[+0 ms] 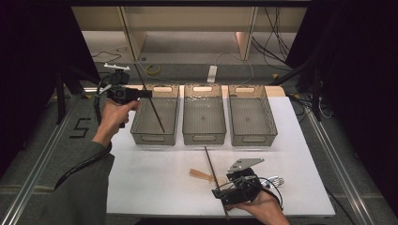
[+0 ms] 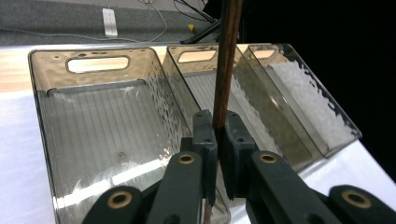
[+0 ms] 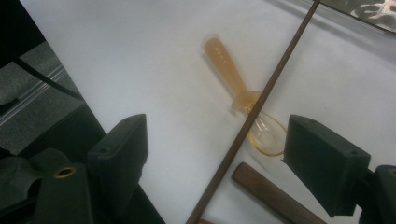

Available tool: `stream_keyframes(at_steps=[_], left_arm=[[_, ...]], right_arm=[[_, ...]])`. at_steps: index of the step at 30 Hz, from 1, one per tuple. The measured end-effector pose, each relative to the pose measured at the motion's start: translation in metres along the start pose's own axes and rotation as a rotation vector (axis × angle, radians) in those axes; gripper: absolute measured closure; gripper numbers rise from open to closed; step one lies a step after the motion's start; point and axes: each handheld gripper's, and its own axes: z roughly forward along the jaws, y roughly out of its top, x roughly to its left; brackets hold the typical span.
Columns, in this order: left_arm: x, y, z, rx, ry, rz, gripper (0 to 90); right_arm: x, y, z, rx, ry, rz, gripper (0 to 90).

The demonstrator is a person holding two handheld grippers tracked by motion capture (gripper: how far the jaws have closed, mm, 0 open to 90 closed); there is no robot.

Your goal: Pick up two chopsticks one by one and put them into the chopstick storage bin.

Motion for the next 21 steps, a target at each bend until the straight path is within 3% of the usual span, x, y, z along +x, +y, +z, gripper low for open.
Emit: stream_keyframes(at_steps=[7,21], left_arm=[[0.001,0.001,0.016,0.035,0.023,-0.004,84.9],[0.006,-0.013,0.045,0.079,0.036,-0.023,84.7]], right_arm=[[-0.001,-0.001,0.0,0.0,0.0,0.003,22.7],[0.0,-0.002,-0.001,-0.003,0.002,-0.002,22.9]])
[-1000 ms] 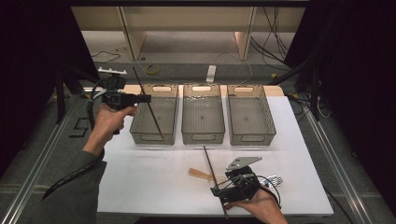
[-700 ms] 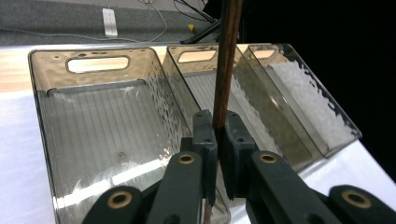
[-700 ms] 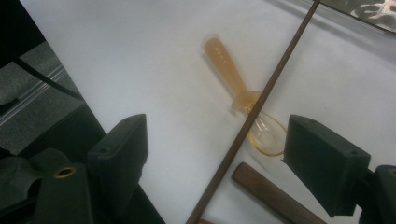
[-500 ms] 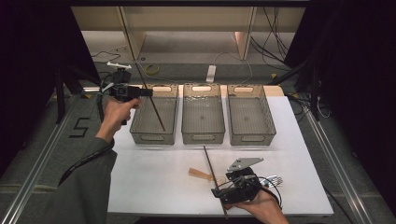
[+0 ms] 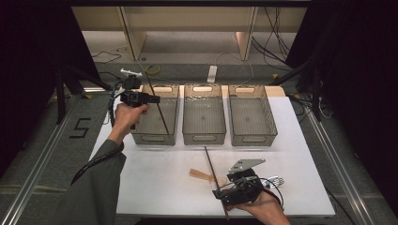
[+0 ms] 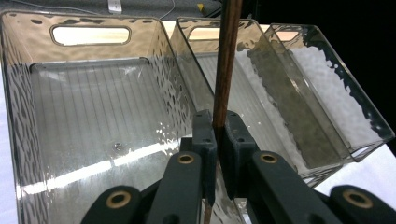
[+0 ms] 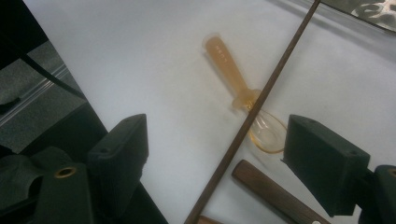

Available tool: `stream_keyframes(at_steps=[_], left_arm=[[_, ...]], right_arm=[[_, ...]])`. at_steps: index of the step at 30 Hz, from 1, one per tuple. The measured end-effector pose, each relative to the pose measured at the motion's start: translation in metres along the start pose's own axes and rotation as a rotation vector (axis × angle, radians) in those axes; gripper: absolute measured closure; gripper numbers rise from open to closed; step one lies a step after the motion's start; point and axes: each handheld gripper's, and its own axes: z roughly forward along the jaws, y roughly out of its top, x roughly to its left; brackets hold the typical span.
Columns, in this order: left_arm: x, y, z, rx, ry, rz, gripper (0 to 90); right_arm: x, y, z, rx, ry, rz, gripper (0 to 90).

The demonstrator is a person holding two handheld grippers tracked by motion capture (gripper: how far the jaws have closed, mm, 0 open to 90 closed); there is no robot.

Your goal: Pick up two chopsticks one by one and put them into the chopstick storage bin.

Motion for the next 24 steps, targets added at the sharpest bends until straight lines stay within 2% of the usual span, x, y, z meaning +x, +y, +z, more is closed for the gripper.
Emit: stream_keyframes(at_steps=[15,19,24], left_arm=[[0.008,-0.008,0.016,0.047,0.035,-0.017,84.2],[0.006,-0.008,0.018,0.052,0.072,0.008,83.6],[0.006,-0.008,0.021,0.042,0.093,-0.008,72.0]], right_arm=[[0.0,0.0,0.001,0.005,0.004,0.0,23.2],[0.0,0.0,0.001,0.006,0.003,0.004,23.3],[0.0,0.0,0.001,0.008,0.003,0.001,23.3]])
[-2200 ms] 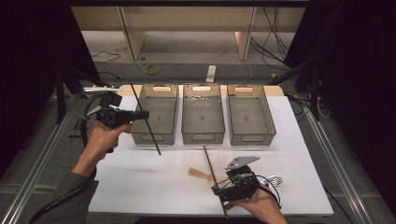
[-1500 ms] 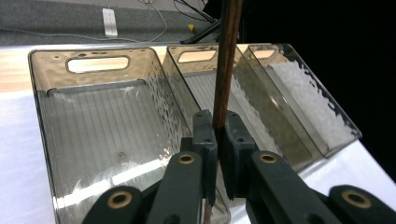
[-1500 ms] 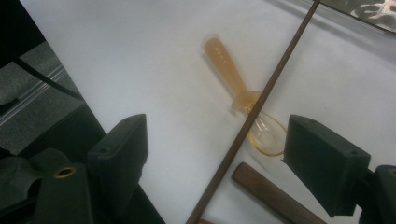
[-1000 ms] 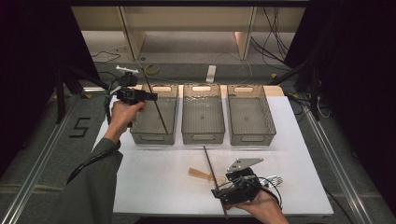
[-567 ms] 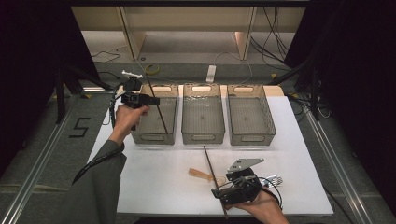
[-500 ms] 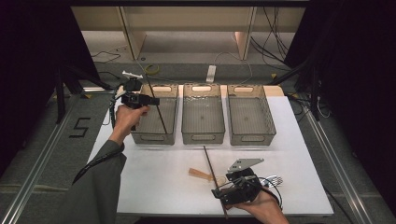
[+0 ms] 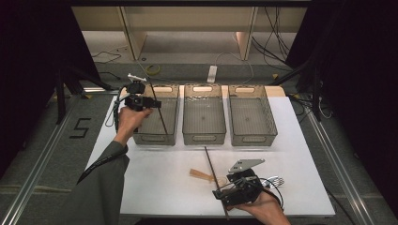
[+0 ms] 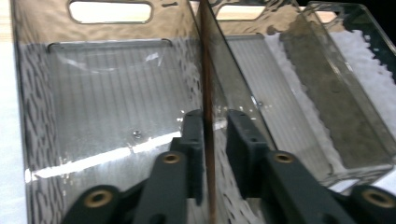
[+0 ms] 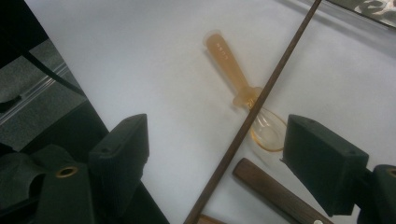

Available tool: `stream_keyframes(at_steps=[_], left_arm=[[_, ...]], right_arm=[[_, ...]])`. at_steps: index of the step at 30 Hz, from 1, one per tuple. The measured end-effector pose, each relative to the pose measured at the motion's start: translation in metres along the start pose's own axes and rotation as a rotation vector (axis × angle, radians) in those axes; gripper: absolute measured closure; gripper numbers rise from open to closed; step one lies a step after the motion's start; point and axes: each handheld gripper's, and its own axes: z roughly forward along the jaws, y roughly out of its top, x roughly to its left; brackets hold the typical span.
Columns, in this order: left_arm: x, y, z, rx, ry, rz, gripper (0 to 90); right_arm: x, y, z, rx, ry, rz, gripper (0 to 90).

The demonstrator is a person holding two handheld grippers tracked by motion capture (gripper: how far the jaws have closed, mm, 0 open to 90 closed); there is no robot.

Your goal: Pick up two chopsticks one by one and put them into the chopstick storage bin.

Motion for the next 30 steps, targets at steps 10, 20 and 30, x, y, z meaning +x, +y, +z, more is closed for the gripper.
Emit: stream_keyframes(at_steps=[10,20,30], left_arm=[[-0.008,-0.001,-0.007,-0.024,0.013,-0.005,35.3],[-0.03,-0.025,-0.03,-0.073,-0.097,0.031,24.1],[-0.05,-0.058,-0.061,-0.119,-0.133,0.107,22.4]], right_arm=[[0.0,0.0,-0.001,-0.002,-0.005,0.001,23.5],[-0.001,0.0,-0.001,0.005,-0.017,0.016,25.5],[-0.005,-0.001,0.003,0.029,-0.041,0.039,34.4]])
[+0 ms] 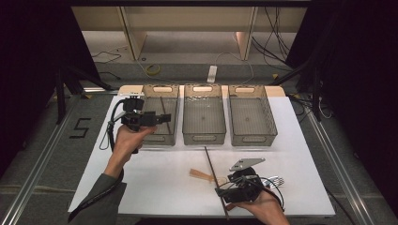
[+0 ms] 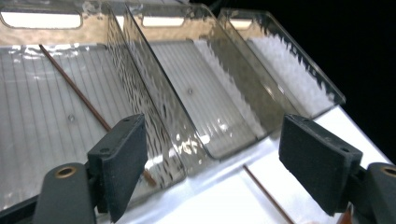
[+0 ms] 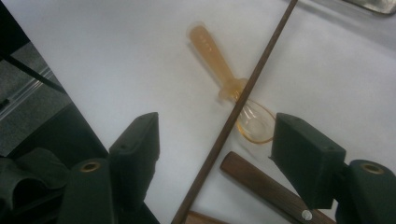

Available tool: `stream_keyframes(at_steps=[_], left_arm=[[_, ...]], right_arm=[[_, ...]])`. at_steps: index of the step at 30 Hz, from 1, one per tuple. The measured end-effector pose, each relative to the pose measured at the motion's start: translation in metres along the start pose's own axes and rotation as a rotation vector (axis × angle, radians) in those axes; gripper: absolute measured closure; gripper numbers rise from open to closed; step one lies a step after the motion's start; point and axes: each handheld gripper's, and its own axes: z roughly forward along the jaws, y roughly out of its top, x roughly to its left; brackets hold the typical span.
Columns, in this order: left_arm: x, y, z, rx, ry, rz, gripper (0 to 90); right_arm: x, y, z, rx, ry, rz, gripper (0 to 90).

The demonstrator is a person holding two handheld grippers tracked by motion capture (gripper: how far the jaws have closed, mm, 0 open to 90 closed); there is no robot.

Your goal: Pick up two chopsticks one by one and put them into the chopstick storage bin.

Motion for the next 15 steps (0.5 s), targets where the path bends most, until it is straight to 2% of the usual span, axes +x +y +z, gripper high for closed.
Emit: stream_keyframes(at_steps=[2,6,11,15], left_arm=[[-0.002,-0.004,-0.004,-0.02,-0.013,-0.008,22.2],[-0.007,-0.016,-0.005,0.001,-0.05,0.003,21.4],[-0.011,-0.033,-0.005,0.008,-0.054,0.025,20.3],[-0.011,-0.045,-0.009,-0.011,-0.066,0.042,20.1]], right_arm=[[0.0,0.0,0.002,0.012,-0.01,-0.003,36.9],[0.0,0.0,0.008,0.03,-0.012,-0.001,40.9],[0.002,0.001,0.016,0.067,-0.016,-0.006,46.2],[0.002,0.002,0.02,0.086,-0.018,-0.005,49.6]])
